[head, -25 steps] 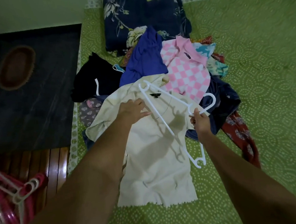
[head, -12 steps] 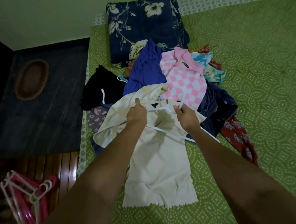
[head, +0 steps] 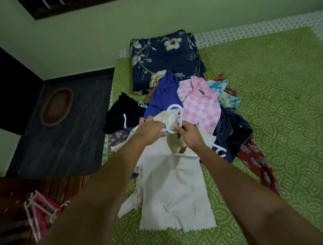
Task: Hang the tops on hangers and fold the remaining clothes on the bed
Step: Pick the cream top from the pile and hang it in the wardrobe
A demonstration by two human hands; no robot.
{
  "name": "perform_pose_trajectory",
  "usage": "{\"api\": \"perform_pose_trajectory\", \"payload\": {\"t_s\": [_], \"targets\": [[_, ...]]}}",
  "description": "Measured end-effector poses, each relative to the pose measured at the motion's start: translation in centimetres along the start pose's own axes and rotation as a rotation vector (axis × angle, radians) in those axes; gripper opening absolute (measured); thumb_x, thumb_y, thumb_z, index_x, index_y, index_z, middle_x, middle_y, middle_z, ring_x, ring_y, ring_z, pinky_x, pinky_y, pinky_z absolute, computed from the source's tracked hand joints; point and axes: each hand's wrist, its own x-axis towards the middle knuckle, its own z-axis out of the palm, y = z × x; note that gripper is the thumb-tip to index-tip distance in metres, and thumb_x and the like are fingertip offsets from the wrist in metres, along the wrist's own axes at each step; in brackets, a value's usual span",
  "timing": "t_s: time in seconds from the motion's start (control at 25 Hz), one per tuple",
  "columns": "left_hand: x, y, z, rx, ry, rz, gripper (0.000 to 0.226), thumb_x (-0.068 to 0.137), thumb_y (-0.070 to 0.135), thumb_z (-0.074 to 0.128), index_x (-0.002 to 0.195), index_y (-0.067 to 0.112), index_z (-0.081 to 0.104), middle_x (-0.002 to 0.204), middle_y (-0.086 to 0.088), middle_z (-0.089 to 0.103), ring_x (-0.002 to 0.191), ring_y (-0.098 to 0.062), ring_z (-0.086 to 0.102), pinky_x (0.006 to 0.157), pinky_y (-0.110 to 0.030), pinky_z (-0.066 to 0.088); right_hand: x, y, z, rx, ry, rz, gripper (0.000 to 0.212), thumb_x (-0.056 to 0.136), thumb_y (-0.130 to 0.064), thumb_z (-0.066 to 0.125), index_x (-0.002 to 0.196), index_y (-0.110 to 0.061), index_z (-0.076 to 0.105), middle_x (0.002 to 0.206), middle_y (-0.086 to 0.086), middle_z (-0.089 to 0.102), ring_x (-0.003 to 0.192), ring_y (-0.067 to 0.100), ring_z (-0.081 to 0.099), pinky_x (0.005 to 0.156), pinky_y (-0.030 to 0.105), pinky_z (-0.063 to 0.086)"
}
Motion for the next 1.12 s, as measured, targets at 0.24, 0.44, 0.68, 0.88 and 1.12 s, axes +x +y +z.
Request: {"api": "perform_pose_trajectory", "payload": {"t_s": [0.24,0.44,0.68,0.88,1.12], "targets": [[-4.2,2.2,-2.9,-0.432,0.085,0.111,0.026,0.098,0.026,0.051,0.102,0.000,0.055,0.104,-0.017,0.059,0.100,-0.031,0.054,0.074,-0.033,0.034,-6.3,-3.0,0.9,-0.296,0.211,-0.218,0.026,0.093,-0.039,0.055,0.097,-0.014,0.055,0.096,-0.007,0.048,0.091,0.014,0.036,0.077,0.035,0.031],[-8.3,4.1,-9.9,-0.390,0.236,0.238,0.023,0.098,0.026,0.051,0.097,0.003,0.056,0.094,-0.009,0.056,0.089,-0.026,0.054,0.074,-0.038,0.038,-10.9,-7.4,1.2,-0.154,0.209,-0.367,0.034,0.090,-0.040,0.061,0.100,-0.008,0.057,0.093,-0.001,0.048,0.086,0.015,0.044,0.077,0.030,0.036],[-13.2,4.8,-18.3,-0.259,0.378,0.410,0.016,0.098,0.025,0.052,0.087,0.013,0.054,0.083,0.006,0.051,0.079,-0.016,0.050,0.067,-0.032,0.035,-12.9,-15.8,-1.5,-0.033,0.336,-0.497,0.036,0.090,-0.037,0.062,0.072,-0.014,0.040,0.065,-0.004,0.037,0.059,0.009,0.034,0.057,0.029,0.028],[-15.2,2.9,-23.5,-0.163,0.532,0.439,0.014,0.098,0.029,0.048,0.095,0.018,0.056,0.095,-0.001,0.057,0.083,-0.019,0.052,0.073,-0.037,0.041,-16.1,-15.6,-2.0,-0.375,0.164,-0.630,0.026,0.091,-0.046,0.053,0.074,-0.031,0.041,0.063,-0.008,0.042,0.057,0.010,0.042,0.057,0.027,0.028],[-16.2,-2.9,-24.5,-0.222,0.594,0.369,0.015,0.099,0.032,0.046,0.094,0.021,0.055,0.096,0.000,0.058,0.087,-0.020,0.053,0.076,-0.037,0.042,-15.1,-9.8,-6.7,-0.961,0.318,-0.296,0.045,0.095,-0.051,0.034,0.128,-0.023,0.051,0.104,0.005,0.068,0.094,0.027,0.062,0.089,0.039,0.035]]}}
